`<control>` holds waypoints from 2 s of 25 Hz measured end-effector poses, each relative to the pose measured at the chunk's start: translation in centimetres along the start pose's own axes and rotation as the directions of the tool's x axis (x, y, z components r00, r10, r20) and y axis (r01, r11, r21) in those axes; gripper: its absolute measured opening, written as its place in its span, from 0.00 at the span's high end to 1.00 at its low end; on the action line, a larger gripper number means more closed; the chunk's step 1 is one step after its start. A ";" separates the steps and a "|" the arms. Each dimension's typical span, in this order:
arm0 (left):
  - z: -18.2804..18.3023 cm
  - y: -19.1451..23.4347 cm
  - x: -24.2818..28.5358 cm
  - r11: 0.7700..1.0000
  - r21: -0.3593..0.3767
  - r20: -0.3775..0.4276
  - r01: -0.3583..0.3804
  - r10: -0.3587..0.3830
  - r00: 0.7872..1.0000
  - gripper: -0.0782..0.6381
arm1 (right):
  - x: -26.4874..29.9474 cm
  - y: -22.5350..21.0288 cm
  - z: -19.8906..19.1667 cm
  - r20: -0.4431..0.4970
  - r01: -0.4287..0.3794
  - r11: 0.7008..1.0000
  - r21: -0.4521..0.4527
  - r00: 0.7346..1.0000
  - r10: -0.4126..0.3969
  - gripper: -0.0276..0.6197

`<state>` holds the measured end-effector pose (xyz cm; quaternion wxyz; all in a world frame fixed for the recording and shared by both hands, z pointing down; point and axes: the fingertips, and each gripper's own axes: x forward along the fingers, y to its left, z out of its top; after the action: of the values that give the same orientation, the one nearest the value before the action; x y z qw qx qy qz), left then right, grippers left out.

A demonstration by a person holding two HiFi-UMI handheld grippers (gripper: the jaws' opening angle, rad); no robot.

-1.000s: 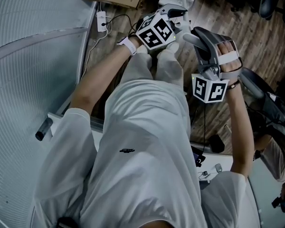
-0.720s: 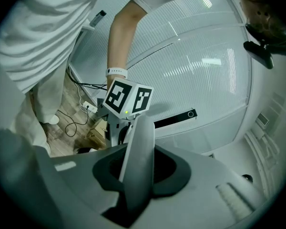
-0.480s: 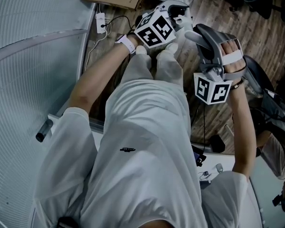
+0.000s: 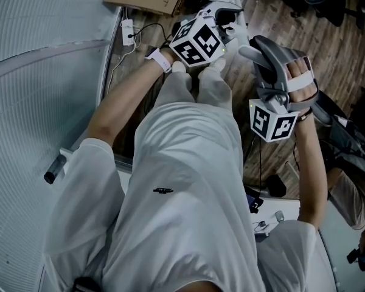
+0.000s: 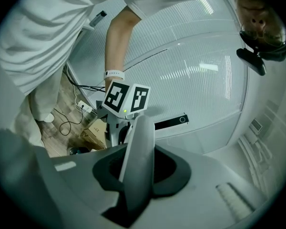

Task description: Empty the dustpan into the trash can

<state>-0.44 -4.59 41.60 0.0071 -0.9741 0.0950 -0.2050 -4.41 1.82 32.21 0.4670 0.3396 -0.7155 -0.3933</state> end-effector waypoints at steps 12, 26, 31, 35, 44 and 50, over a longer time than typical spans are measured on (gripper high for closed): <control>-0.3 0.5 -0.3 1.000 -0.005 -0.008 0.001 -0.001 1.000 0.69 | 0.6 -0.4 0.0 0.010 -0.017 1.000 -0.010 1.000 0.017 0.83; 0.8 0.0 -1.7 1.000 -0.012 0.021 -0.007 0.007 1.000 0.69 | -0.3 -1.4 1.2 -0.001 0.002 1.000 -0.003 1.000 -0.002 0.83; 2.0 -0.1 -1.9 1.000 -0.016 0.036 0.013 -0.013 0.999 0.69 | -0.7 -2.9 0.9 -0.012 -0.001 1.000 0.009 1.000 0.001 0.83; 3.4 -0.8 -2.4 0.999 -0.022 0.055 0.025 -0.024 0.998 0.70 | -1.7 -4.3 0.8 -0.030 -0.019 0.997 0.074 0.999 0.021 0.83; 6.9 -2.7 0.9 0.995 -0.045 0.039 0.090 -0.088 0.995 0.72 | -3.6 -7.8 -5.0 -0.069 -0.077 0.973 0.218 0.993 0.094 0.84; 5.5 -5.5 -0.9 0.989 -0.071 0.041 0.126 -0.123 0.992 0.72 | -4.2 -6.6 -3.5 -0.090 -0.106 0.946 0.308 0.986 0.140 0.86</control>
<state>1.98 0.87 36.49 -0.0398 -0.9813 0.0411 -0.1836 1.02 1.56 25.61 0.4720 0.3828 -0.7601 -0.2301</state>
